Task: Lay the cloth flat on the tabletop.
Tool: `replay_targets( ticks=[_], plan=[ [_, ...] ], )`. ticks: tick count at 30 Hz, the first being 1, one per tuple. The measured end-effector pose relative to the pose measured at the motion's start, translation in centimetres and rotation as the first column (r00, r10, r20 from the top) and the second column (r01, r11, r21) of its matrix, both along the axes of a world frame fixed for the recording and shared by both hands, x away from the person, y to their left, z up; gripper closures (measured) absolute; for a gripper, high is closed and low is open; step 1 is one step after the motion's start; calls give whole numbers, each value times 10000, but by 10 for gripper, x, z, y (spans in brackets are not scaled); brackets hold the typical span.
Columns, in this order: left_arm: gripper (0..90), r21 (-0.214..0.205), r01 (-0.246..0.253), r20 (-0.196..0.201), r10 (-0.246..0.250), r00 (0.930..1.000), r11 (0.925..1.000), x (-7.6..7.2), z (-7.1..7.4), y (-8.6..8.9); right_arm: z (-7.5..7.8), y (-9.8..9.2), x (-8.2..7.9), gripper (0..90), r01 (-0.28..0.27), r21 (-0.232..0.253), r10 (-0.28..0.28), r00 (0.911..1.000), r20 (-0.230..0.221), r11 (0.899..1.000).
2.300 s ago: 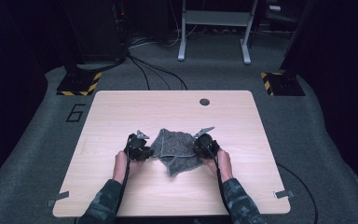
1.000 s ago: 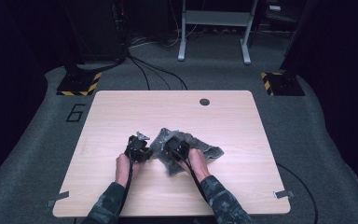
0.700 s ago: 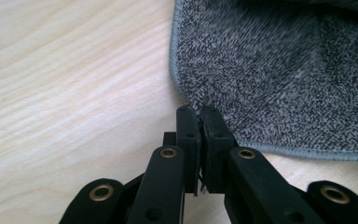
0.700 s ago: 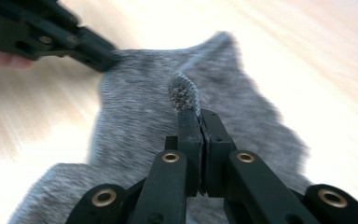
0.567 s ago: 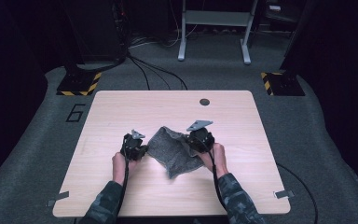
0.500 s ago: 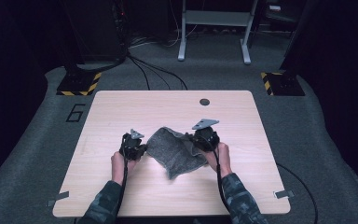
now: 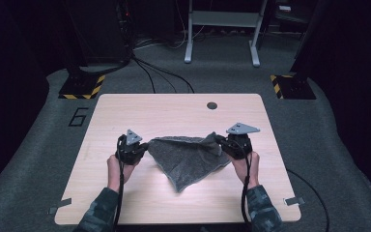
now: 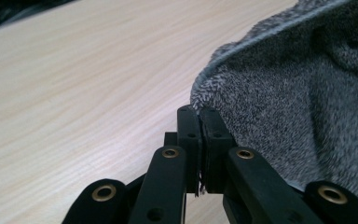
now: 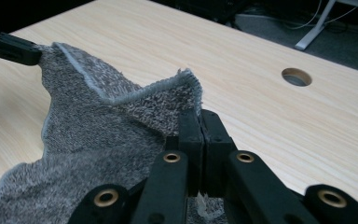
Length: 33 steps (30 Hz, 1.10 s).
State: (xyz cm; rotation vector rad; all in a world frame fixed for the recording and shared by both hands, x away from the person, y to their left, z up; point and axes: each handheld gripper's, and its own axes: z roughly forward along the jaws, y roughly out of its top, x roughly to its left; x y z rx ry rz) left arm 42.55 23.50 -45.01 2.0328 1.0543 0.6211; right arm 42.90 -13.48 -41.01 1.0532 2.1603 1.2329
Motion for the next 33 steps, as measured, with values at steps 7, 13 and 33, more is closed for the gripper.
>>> replay_targets(
  ticks=[7,13,33],
  plan=[
    [884,383,570,514,-589,9969,9976,-27,28,5,15,-12,-35,890,77,382,-88,9995,295,9992],
    [884,1325,674,801,-785,9937,9889,-1,55,-1,31,-19,-26,891,275,469,-291,9991,321,9985],
    [219,1076,-628,-1963,831,9770,9922,68,-4,1,-39,8,76,481,1045,-1180,-1282,9680,-2158,9875]
  ],
)
